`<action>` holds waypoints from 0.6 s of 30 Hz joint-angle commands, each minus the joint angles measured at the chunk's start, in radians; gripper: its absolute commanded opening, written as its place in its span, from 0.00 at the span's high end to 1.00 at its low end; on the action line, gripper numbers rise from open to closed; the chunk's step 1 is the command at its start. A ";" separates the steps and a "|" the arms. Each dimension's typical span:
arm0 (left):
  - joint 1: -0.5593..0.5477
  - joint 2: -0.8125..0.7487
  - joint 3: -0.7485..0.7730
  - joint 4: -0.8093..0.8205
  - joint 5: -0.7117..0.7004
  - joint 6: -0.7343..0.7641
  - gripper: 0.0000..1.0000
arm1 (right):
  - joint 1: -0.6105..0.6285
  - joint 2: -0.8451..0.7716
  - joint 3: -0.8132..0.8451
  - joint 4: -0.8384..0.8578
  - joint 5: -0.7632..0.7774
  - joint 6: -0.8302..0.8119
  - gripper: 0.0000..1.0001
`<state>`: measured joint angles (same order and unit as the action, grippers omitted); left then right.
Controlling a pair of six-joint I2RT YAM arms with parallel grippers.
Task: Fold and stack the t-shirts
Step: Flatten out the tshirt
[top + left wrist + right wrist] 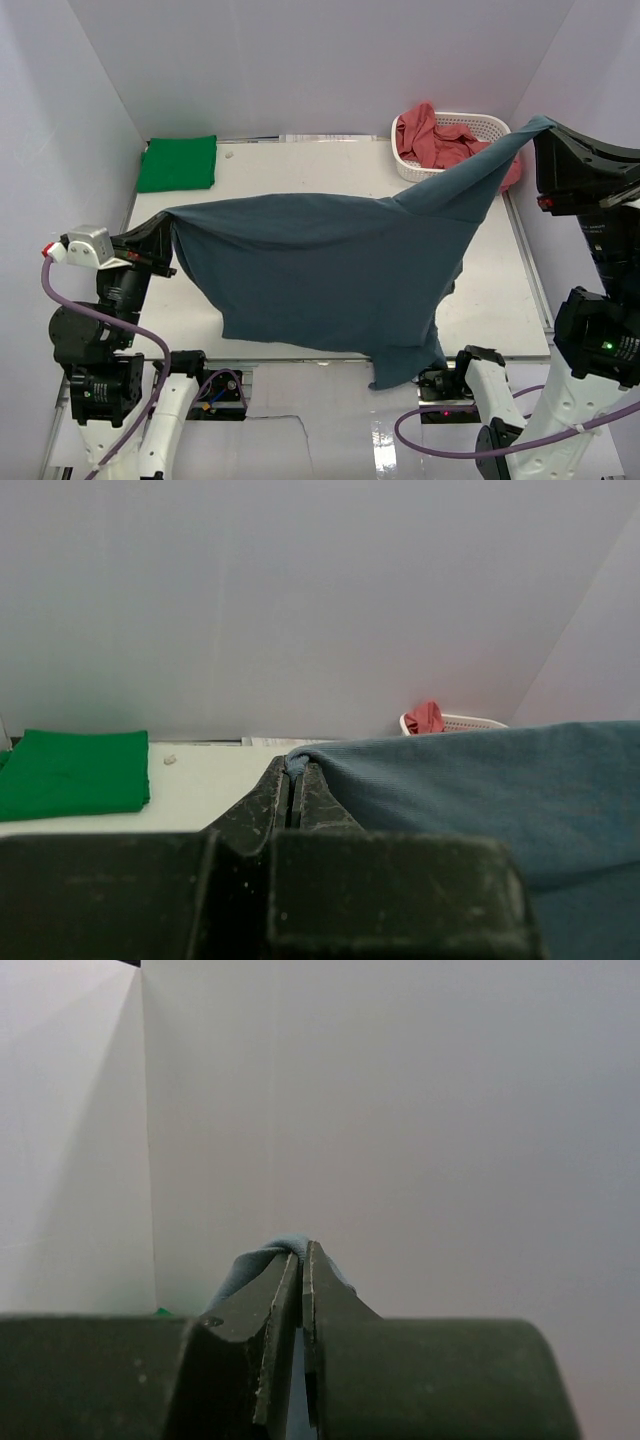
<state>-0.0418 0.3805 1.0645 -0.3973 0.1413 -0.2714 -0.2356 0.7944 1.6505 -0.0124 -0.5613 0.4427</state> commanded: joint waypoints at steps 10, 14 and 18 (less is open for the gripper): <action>-0.020 0.011 0.271 -0.049 0.009 0.003 1.00 | -0.001 -0.011 0.377 -0.052 0.038 -0.042 0.92; -0.039 0.009 0.314 -0.055 -0.012 0.014 1.00 | 0.007 -0.043 0.405 -0.077 0.087 -0.073 0.92; -0.041 0.000 0.296 -0.055 -0.017 0.011 1.00 | 0.007 -0.052 0.404 -0.084 0.100 -0.084 0.92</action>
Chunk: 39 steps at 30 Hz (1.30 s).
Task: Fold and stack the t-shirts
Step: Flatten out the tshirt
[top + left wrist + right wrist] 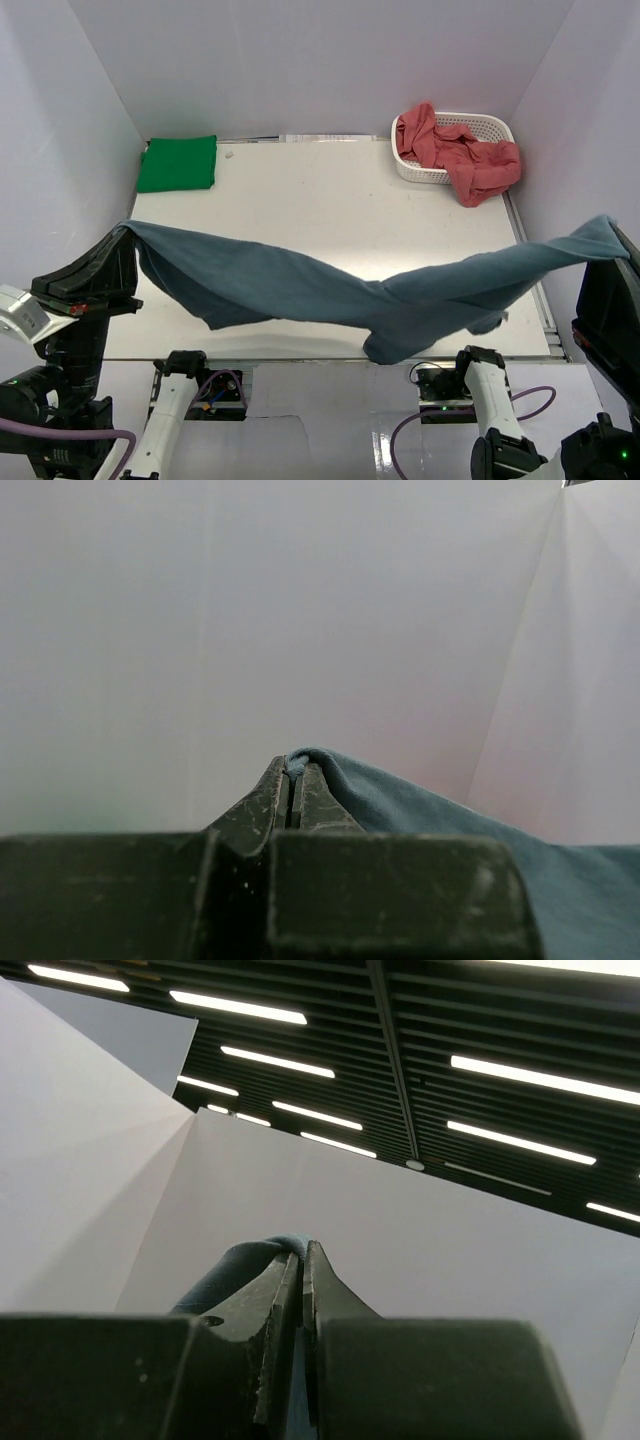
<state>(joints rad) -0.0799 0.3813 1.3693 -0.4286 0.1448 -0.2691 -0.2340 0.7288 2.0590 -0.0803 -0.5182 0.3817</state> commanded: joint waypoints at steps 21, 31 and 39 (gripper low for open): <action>-0.008 -0.070 -0.613 0.145 -0.129 -0.096 1.00 | -0.005 0.038 -0.853 0.316 -0.063 0.106 0.92; -0.004 0.284 -0.621 0.226 -0.286 -0.096 1.00 | 0.106 0.349 -1.037 0.340 -0.014 0.056 0.92; -0.003 0.657 -0.558 0.387 -0.241 -0.117 1.00 | 0.195 0.696 -0.857 0.289 -0.046 0.010 0.92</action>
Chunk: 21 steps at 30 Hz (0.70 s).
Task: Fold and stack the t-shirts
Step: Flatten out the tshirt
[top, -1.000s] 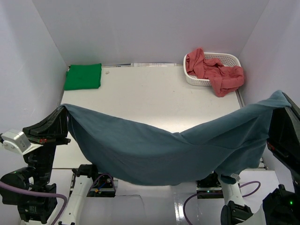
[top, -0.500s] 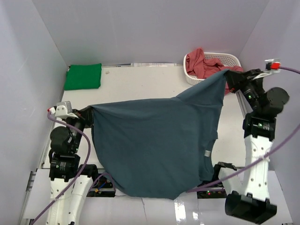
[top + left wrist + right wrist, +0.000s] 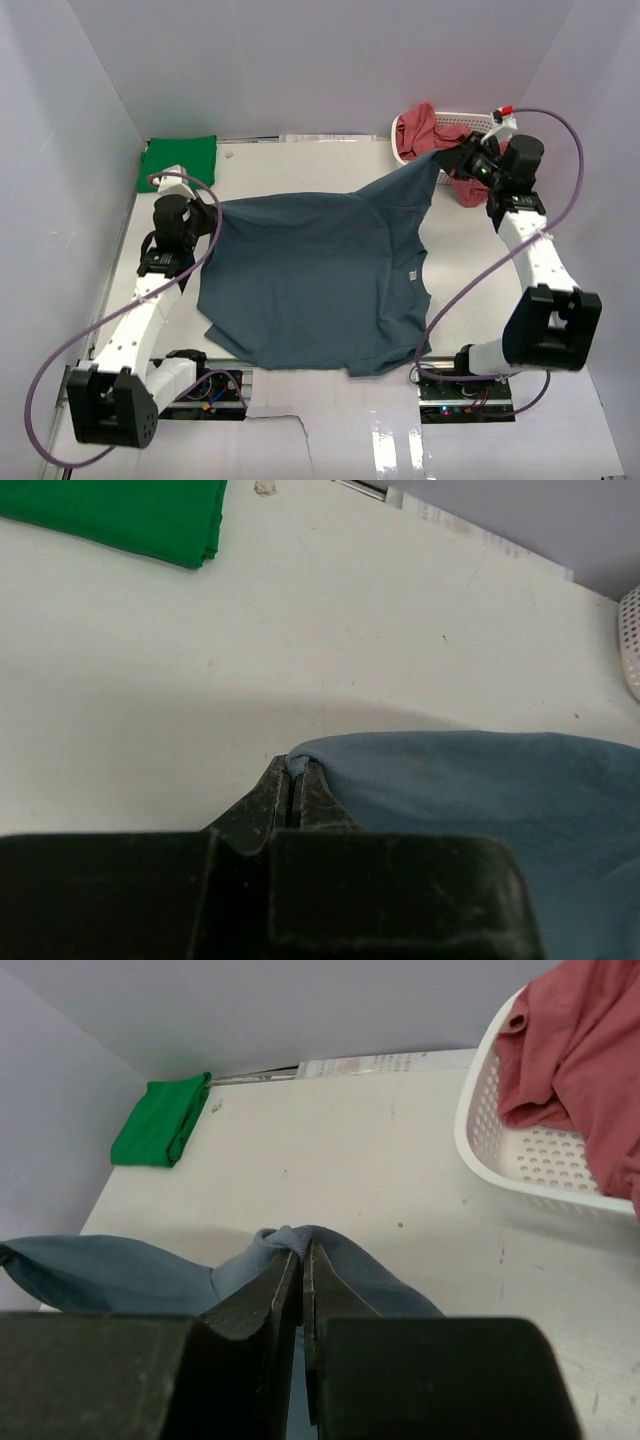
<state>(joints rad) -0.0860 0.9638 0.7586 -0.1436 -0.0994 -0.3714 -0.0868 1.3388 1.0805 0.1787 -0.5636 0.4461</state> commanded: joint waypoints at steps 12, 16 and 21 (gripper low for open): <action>0.003 0.463 0.168 0.271 0.013 0.014 1.00 | 0.190 0.600 0.589 -0.177 -0.001 -0.174 0.92; 0.003 0.605 0.263 0.285 0.010 0.034 1.00 | 0.197 0.755 0.738 -0.277 0.010 -0.205 0.92; 0.012 0.740 0.346 0.286 0.006 0.061 1.00 | 0.202 0.902 0.941 -0.386 0.018 -0.233 0.92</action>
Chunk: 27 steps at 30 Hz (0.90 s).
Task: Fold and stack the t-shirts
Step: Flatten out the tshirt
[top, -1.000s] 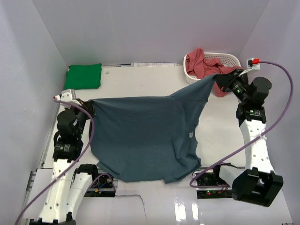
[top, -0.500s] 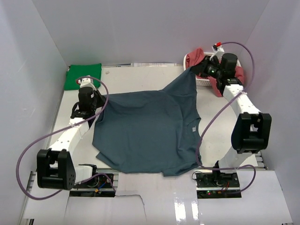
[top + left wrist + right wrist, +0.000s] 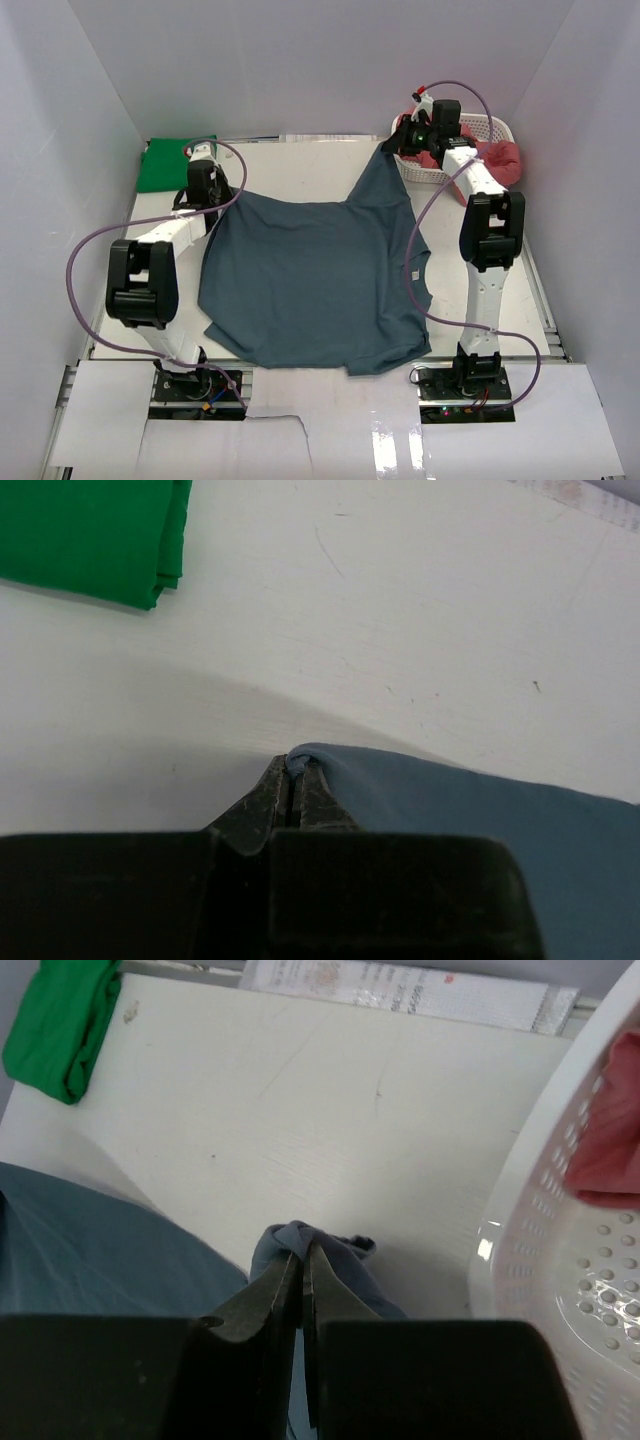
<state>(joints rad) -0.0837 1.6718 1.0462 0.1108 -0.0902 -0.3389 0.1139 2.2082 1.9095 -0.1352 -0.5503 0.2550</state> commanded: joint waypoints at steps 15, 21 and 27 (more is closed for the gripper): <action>0.051 0.169 0.094 0.064 -0.009 0.058 1.00 | 0.052 0.269 0.329 -0.153 0.029 -0.062 0.92; 0.082 0.163 0.068 0.075 -0.016 0.041 1.00 | 0.076 0.285 0.332 -0.173 0.108 -0.092 0.92; 0.140 0.160 0.055 0.081 -0.002 0.038 1.00 | 0.072 0.285 0.333 -0.184 0.174 -0.106 0.92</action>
<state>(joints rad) 0.0364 1.8462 1.1023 0.1581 -0.0891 -0.2970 0.2005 2.4935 2.1902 -0.3153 -0.4294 0.1726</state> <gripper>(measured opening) 0.028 0.081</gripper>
